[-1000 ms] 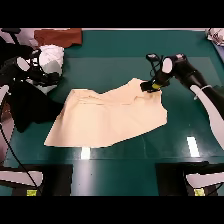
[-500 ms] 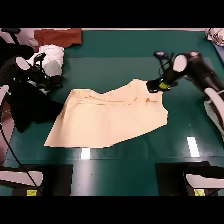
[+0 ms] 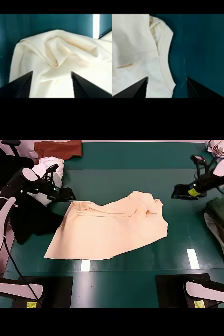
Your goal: Fold the shirts.
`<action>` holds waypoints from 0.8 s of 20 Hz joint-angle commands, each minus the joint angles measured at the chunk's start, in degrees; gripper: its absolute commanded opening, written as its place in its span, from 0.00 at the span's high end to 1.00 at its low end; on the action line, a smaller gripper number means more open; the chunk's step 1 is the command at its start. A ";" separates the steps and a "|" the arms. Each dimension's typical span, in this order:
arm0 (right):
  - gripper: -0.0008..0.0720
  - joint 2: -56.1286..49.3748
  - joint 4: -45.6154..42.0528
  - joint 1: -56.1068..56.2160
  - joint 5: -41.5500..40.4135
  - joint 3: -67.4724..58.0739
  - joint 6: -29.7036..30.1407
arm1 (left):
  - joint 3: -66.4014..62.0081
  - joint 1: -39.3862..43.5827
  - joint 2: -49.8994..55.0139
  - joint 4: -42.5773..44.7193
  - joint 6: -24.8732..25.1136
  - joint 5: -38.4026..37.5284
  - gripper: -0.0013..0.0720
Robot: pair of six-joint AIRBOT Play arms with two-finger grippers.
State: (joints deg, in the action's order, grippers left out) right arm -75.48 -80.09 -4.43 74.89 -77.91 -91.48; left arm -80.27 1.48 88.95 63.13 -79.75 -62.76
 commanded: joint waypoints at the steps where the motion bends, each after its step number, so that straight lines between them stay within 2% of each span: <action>1: 0.24 0.24 9.55 -5.86 -1.97 7.21 5.86 | -0.02 0.63 1.42 -0.20 0.26 -1.36 0.19; 5: 0.24 0.26 10.21 -8.52 -2.54 15.28 10.62 | -0.04 0.61 1.64 1.77 0.37 -3.37 0.19; 8: 0.24 0.48 10.73 -10.91 0.04 20.52 12.66 | 0.04 0.61 -0.02 2.78 1.46 -8.79 0.19; 12: 0.24 5.29 20.17 -17.25 -0.24 27.08 20.09 | 4.39 0.61 -8.00 4.26 2.29 -8.98 0.19; 16: 0.24 10.80 20.63 -22.43 0.68 34.34 23.21 | 15.85 -0.59 -16.33 6.08 2.27 -8.61 0.19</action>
State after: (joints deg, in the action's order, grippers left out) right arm -68.20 -61.76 -23.38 74.91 -48.53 -71.75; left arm -70.85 1.74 77.71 67.94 -77.67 -71.29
